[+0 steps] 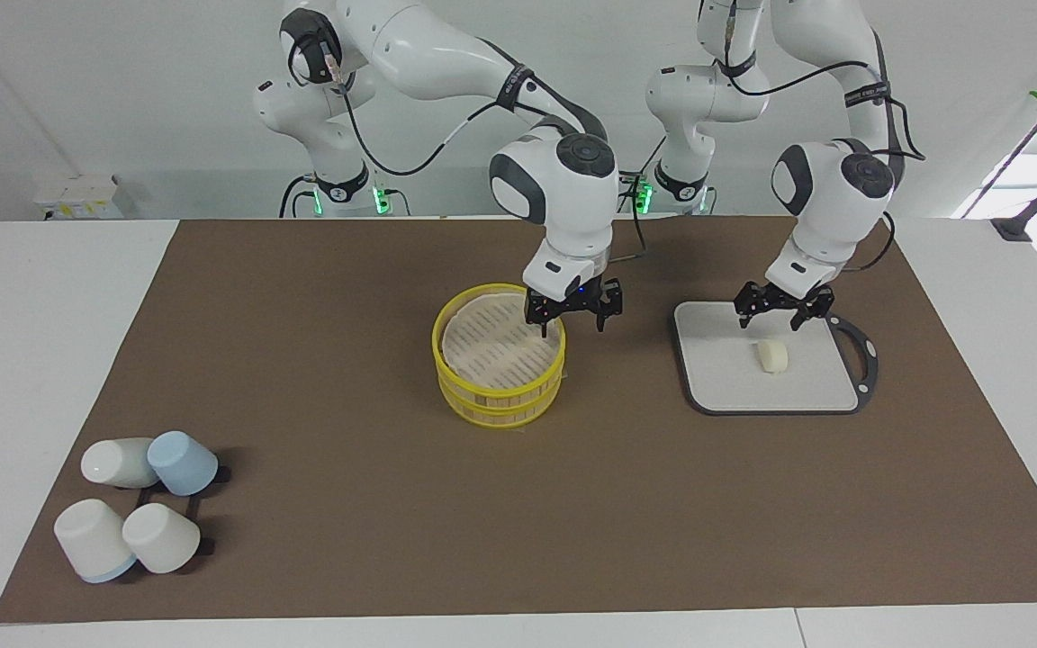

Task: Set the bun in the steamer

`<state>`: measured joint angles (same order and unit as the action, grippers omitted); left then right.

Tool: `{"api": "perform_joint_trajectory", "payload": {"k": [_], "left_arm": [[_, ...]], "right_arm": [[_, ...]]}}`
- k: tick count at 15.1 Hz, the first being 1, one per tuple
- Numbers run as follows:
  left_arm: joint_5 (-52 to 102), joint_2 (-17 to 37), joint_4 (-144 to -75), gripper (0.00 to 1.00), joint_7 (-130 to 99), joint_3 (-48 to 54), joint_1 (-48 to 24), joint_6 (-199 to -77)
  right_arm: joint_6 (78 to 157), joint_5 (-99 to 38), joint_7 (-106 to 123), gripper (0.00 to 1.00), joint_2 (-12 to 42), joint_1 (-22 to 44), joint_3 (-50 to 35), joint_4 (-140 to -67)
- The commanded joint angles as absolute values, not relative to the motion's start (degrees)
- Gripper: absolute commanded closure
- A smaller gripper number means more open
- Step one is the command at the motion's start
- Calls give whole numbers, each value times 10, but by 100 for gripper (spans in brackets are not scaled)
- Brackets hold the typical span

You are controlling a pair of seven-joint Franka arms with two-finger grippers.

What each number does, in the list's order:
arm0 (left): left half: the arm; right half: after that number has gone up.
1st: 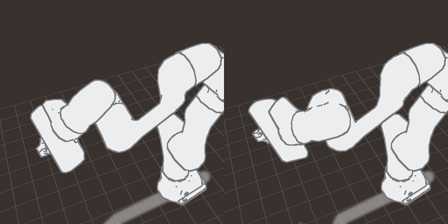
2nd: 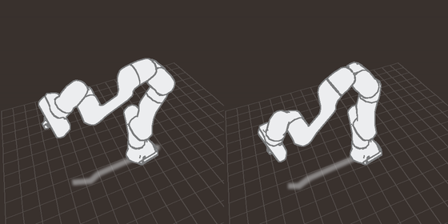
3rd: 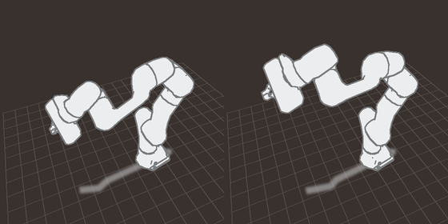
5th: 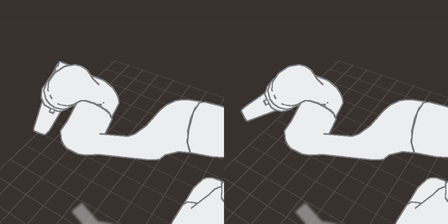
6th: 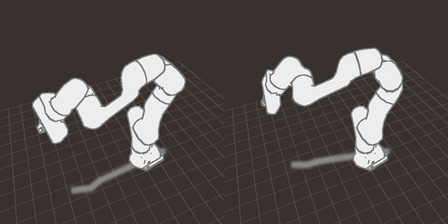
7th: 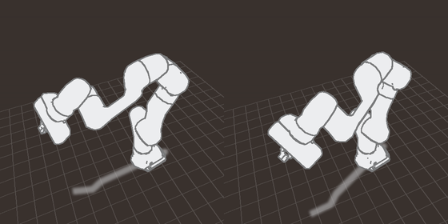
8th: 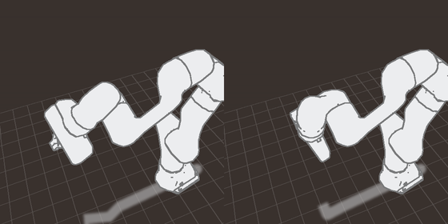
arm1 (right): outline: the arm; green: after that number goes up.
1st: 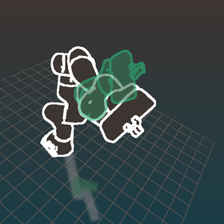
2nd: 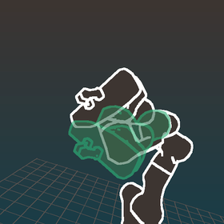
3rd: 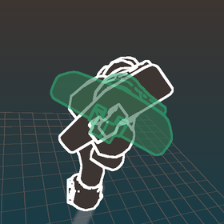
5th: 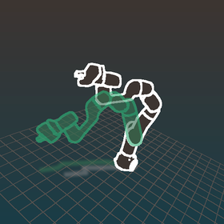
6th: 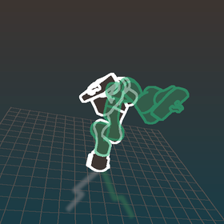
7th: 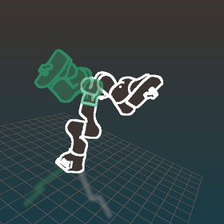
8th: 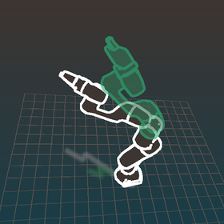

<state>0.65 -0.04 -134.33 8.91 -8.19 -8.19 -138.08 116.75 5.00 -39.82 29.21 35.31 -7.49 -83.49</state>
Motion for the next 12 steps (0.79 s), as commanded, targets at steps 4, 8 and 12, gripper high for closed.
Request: {"api": "perform_joint_trajectory", "payload": {"k": [4, 8, 12], "left_arm": [[-4, 43, -1352, 0, 126, -80, -52, -1457], [-4, 54, -1354, 0, 96, -79, -62, -1476], [-4, 55, -1349, 42, 96, -78, -62, -1469]], "right_arm": [[1209, 56, -405, 37, 246, 354, -75, -918], [1246, 56, -406, 73, 232, 354, -75, -957], [1232, 59, -395, 100, 234, 346, -74, -945]]}}
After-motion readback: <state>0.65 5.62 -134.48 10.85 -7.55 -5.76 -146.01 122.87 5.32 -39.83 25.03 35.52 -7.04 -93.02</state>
